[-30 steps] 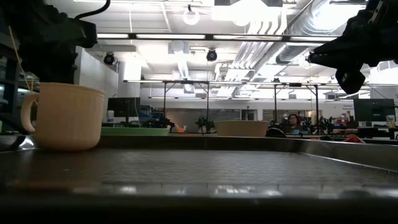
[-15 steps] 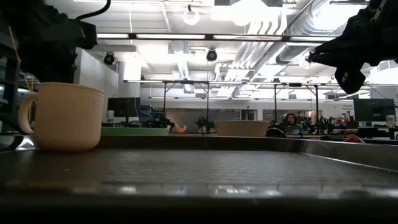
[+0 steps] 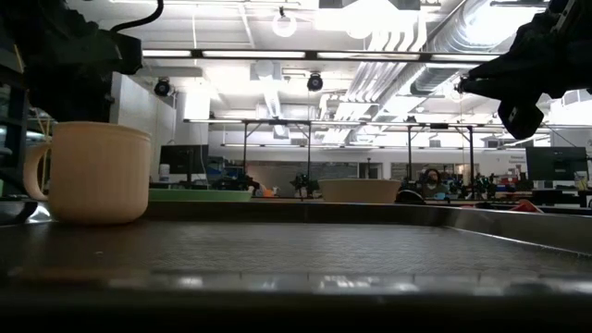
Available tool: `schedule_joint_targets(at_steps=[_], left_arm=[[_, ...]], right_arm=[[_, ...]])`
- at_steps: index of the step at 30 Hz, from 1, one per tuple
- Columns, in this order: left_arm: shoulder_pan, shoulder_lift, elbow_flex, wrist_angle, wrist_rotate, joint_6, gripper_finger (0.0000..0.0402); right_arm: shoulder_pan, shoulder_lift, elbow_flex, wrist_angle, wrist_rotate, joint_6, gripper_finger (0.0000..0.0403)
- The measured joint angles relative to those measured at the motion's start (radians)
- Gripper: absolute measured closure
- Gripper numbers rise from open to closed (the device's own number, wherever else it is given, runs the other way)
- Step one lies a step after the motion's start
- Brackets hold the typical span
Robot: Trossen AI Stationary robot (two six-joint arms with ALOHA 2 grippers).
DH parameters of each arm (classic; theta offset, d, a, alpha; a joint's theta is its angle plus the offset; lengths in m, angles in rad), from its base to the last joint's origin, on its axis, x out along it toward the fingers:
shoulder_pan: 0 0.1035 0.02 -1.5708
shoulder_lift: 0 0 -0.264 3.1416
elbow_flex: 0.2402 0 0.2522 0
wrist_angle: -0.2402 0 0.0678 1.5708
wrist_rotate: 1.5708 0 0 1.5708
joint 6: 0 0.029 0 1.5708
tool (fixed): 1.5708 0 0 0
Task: Set up tray
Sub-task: Put the orange cup on the brown tray, then put the green plate to the bottom right of the orange cup on the brown tray
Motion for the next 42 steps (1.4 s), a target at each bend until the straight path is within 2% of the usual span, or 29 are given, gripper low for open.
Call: schedule_joint_targets(at_steps=[22, 42], left_arm=[[0.000, -0.022, 0.000, 0.021, 0.035, 0.000, 0.0205], [0.000, -0.215, 0.000, 0.040, 0.026, 0.035, 0.0208]], right_arm=[[0.000, 0.000, 0.000, 0.000, 0.000, 0.000, 0.0336], [0.000, 0.000, 0.000, 0.000, 0.000, 0.000, 0.0336]])
